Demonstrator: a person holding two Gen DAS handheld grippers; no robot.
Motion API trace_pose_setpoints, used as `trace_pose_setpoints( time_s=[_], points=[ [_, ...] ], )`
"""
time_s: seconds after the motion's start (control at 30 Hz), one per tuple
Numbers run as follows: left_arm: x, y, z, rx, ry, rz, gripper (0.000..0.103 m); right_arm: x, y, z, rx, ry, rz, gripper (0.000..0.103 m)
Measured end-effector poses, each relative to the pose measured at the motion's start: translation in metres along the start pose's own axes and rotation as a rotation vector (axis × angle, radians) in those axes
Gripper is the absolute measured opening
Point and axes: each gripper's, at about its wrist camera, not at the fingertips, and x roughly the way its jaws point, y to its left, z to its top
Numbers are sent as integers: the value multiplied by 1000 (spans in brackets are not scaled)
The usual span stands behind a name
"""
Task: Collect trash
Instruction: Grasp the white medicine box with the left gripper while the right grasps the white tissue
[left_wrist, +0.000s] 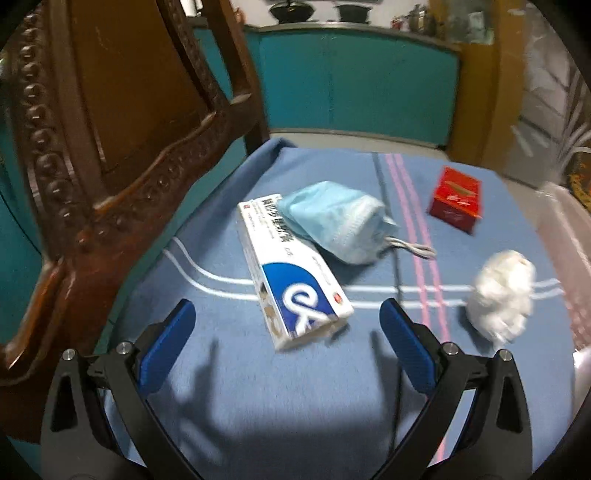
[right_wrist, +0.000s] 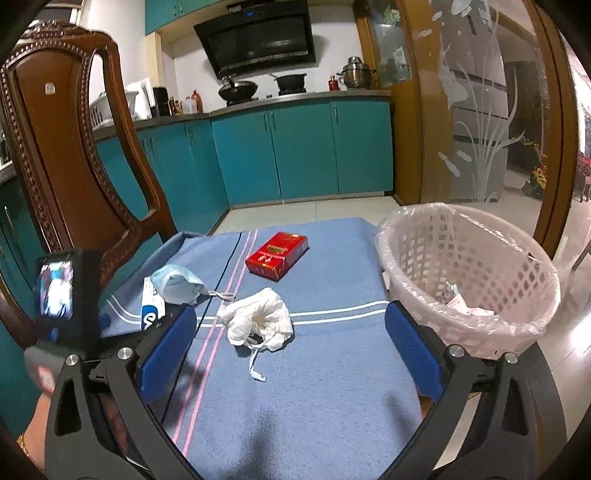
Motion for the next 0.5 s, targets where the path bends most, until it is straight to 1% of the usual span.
trace_pose_setpoints(
  time_s=[0.07,0.1,0.17,0.2,0.23,0.27,0.3,0.33,0.4,0.5],
  points=[
    [15,0,4,-19,36,20,99,8,3,-1,-17,12,-2,100],
    [23,0,6,-29,74,16,99,14,5,-2,-26,22,-3,100],
    [31,3,11,-54,104,-11,99,23,8,-1,-32,33,-3,100],
    [35,4,12,-58,121,-10,95,28,9,0,-33,38,-1,100],
    [40,7,12,-74,144,-45,89,37,10,2,-37,52,1,100],
    [40,9,12,-87,142,-63,84,42,11,3,-40,58,0,100],
    [39,11,12,-86,134,-61,72,51,13,4,-46,73,-3,100],
    [37,11,12,-76,125,-67,56,57,13,4,-48,86,-1,100],
    [33,10,10,-57,124,-78,47,76,17,5,-54,122,-1,100],
    [22,16,3,-49,124,-118,43,98,23,2,-63,176,5,100]
  ],
)
